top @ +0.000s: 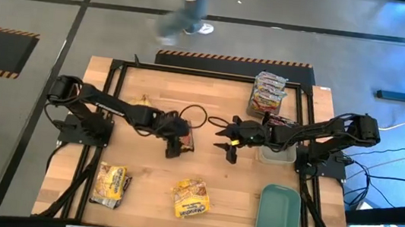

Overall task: Sort Maruchan noodles
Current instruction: Put the top black noodle pack into the gray bin

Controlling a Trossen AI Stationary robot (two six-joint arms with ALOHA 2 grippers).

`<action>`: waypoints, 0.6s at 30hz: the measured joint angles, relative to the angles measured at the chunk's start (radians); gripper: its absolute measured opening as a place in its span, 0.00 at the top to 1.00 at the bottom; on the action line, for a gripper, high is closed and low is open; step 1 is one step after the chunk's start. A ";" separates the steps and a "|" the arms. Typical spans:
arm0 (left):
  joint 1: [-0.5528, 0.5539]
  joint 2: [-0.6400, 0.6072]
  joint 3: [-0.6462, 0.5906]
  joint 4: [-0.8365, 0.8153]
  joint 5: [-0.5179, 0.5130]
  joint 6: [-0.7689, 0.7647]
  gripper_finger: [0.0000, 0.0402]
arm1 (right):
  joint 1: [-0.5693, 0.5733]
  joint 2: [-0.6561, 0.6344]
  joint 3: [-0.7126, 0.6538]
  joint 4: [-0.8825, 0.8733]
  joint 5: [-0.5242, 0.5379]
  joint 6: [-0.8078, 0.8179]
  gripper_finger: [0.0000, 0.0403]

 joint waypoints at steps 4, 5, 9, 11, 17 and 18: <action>-0.050 0.009 -0.016 -0.011 -0.065 -0.141 0.46 | -0.001 0.000 0.001 0.032 0.000 0.069 0.51; -0.060 0.010 -0.025 -0.032 -0.090 -0.204 0.46 | -0.001 0.000 0.001 0.030 0.000 0.085 0.51; -0.098 0.001 -0.041 -0.120 -0.167 -0.381 0.46 | -0.001 0.018 0.001 0.044 0.002 0.111 0.48; -0.128 -0.004 -0.042 -0.144 -0.191 -0.409 0.46 | -0.001 0.046 0.007 0.077 0.003 0.112 0.44; -0.212 -0.005 -0.050 -0.151 -0.295 -0.443 0.46 | -0.003 0.159 0.091 0.075 0.047 0.109 0.27; -0.222 -0.005 -0.061 -0.151 -0.313 -0.468 0.46 | -0.008 0.185 0.113 0.076 0.045 0.107 0.26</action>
